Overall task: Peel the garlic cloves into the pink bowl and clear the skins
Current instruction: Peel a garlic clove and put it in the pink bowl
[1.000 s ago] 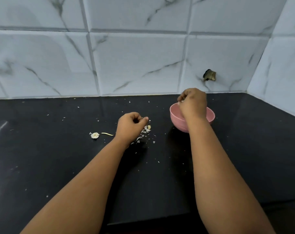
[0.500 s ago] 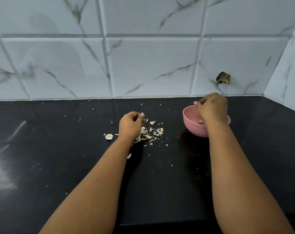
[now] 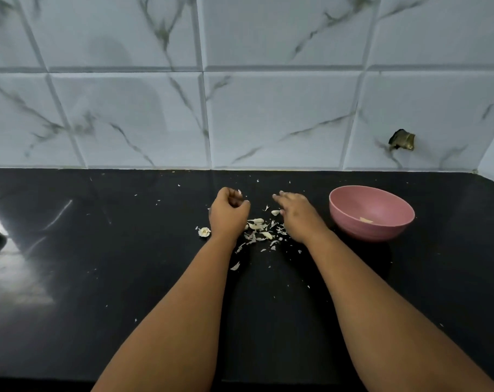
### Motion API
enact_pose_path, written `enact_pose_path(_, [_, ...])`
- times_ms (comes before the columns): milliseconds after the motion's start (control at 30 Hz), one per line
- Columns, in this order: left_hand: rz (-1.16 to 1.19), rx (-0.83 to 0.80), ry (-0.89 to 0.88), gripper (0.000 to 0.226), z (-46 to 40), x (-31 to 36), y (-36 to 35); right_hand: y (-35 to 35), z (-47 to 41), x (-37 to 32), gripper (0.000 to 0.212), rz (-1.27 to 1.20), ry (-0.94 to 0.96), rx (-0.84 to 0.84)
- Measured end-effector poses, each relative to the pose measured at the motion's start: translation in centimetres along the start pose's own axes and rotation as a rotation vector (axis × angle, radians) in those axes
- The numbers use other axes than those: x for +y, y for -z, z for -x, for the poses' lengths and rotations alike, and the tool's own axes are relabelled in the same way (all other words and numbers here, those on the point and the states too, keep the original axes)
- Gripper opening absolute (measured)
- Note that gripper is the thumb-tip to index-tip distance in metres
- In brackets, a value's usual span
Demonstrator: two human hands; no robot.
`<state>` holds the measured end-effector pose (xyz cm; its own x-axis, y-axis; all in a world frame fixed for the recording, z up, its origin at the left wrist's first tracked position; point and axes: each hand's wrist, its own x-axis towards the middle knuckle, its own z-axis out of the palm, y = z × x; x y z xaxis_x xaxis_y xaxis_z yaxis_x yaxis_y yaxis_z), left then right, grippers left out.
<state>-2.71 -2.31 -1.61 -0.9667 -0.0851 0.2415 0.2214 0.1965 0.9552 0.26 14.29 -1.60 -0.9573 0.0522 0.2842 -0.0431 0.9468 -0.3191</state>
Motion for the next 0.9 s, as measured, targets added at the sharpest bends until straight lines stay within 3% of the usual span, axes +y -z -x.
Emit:
enact_pose_path(100, [-0.103,-0.074,-0.041,0.005,0.1,-0.3,-0.3,-0.7,-0.2,0.2,0.053,0.016,-0.002,-0.165])
enact_pose_path(233, [-0.180,-0.074,-0.041,0.020,0.3,-0.4,-0.5,-0.4,-0.2,0.3,0.027,-0.018,-0.029,-0.054])
enact_pose_path(367, [-0.115,-0.003,-0.029,0.023,0.6,0.2,-0.4,-0.3,-0.3,0.3,0.021,0.015,-0.046,-0.018])
enact_pose_path(467, [-0.128,-0.033,-0.056,0.031,0.9,0.3,-0.6,-0.1,0.0,0.3,0.013,-0.175,-0.059,0.088])
enact_pose_path(633, [-0.119,-0.194,-0.071,0.008,1.2,0.4,-1.5,0.4,0.9,0.4,0.020,-0.513,-0.162,0.223])
enact_pose_path(833, [-0.321,-0.167,-0.198,0.047,1.5,0.5,-1.8,0.9,1.1,-0.7,0.021,-0.948,-0.305,0.257])
enact_pose_path(900, [-0.249,-0.161,-0.227,0.033,1.8,0.9,-1.8,0.8,1.2,-1.0,0.018,-0.962,-0.306,0.224])
